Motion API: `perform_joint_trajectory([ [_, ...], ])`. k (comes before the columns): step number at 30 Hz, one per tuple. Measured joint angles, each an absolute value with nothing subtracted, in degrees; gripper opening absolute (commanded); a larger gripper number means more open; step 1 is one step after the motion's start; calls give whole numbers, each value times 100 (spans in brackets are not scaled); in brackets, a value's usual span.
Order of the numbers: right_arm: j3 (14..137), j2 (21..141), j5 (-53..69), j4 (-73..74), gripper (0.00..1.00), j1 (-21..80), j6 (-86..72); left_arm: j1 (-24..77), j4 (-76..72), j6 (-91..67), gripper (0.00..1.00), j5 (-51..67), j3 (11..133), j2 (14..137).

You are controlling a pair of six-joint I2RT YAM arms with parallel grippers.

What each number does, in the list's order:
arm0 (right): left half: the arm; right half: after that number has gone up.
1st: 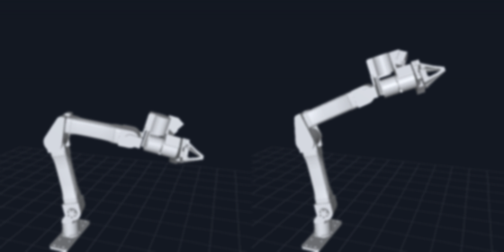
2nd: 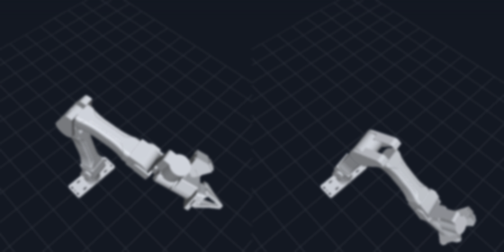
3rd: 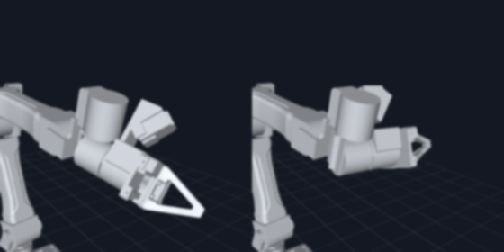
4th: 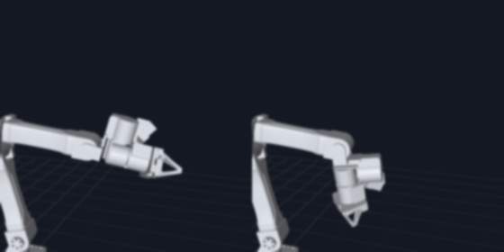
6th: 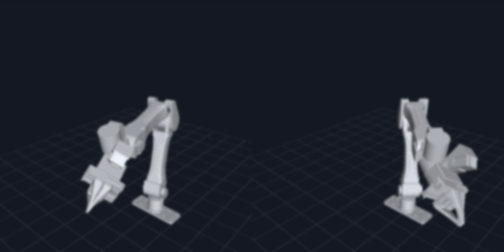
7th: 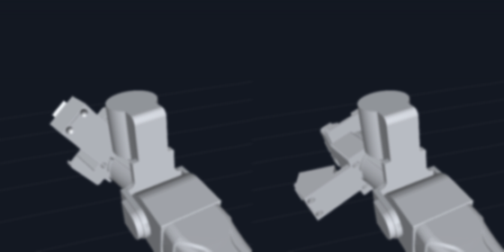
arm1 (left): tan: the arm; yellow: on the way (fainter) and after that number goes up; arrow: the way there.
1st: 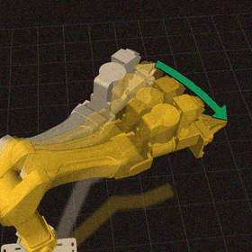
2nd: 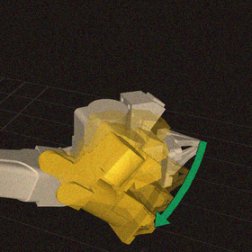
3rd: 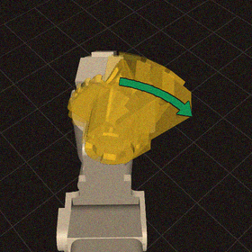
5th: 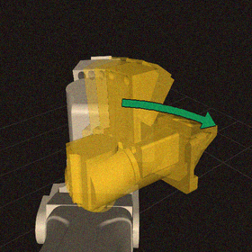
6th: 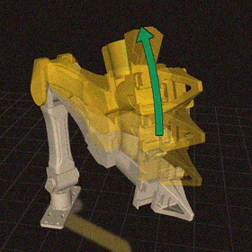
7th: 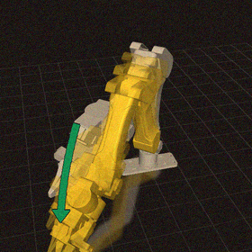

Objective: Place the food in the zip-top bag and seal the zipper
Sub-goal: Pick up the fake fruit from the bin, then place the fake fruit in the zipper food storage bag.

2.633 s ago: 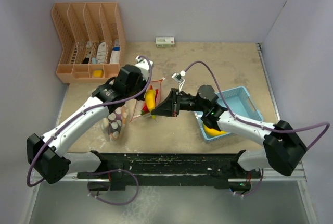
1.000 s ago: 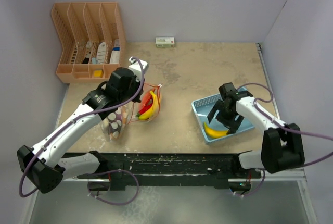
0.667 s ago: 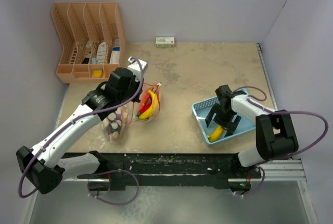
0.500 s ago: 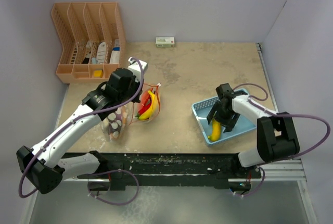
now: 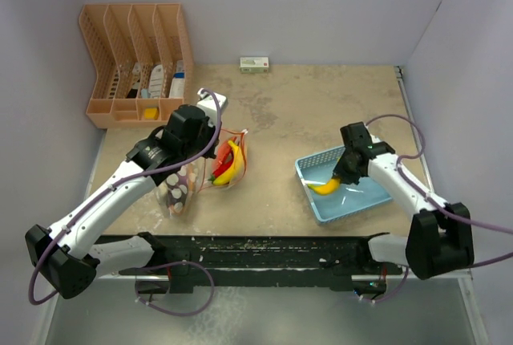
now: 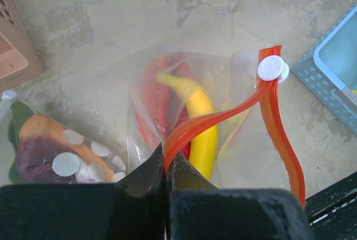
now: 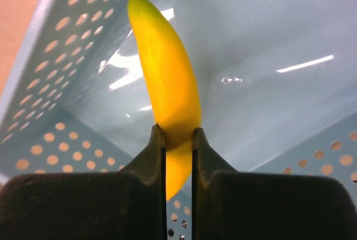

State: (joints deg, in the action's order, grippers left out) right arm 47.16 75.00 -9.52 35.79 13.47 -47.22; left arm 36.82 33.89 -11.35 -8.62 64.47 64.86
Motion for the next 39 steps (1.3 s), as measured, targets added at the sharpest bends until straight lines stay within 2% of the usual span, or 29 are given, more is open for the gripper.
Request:
perform_joint_trajectory([
  [5, 4842, 6425, -996, 3743, 0, 1347, -4451, 3682, 3398, -1135, 0, -875, 6447, 6486],
  [9, 5411, 5290, -987, 3767, 0, 1350, -4163, 3682, 3402, -1135, 0, -880, 6447, 6486],
  [14, 6003, 4707, -252, 3271, 0, 1507, -3793, 3682, 3398, -1135, 0, -897, 6447, 6499],
  [19, 5948, 4899, 469, 2298, 0, 3006, -3684, 3682, 3398, -1138, 0, -897, 6449, 6678],
  [23, 5913, 5363, 504, 1566, 0, 4032, -3682, 3682, 3395, -1142, 0, -893, 6449, 6783],
  [28, 5857, 5824, -121, 788, 0, 4899, -3677, 3682, 3391, -1144, 0, -838, 6453, 6801],
  [34, 5572, 6274, -1798, -108, 0, 5861, -3730, 3682, 3395, -1146, 0, -775, 6558, 6877],
  [39, 5435, 6921, -3092, -735, 0, 6263, -3710, 3682, 3420, -1149, 0, -742, 6617, 6890],
])
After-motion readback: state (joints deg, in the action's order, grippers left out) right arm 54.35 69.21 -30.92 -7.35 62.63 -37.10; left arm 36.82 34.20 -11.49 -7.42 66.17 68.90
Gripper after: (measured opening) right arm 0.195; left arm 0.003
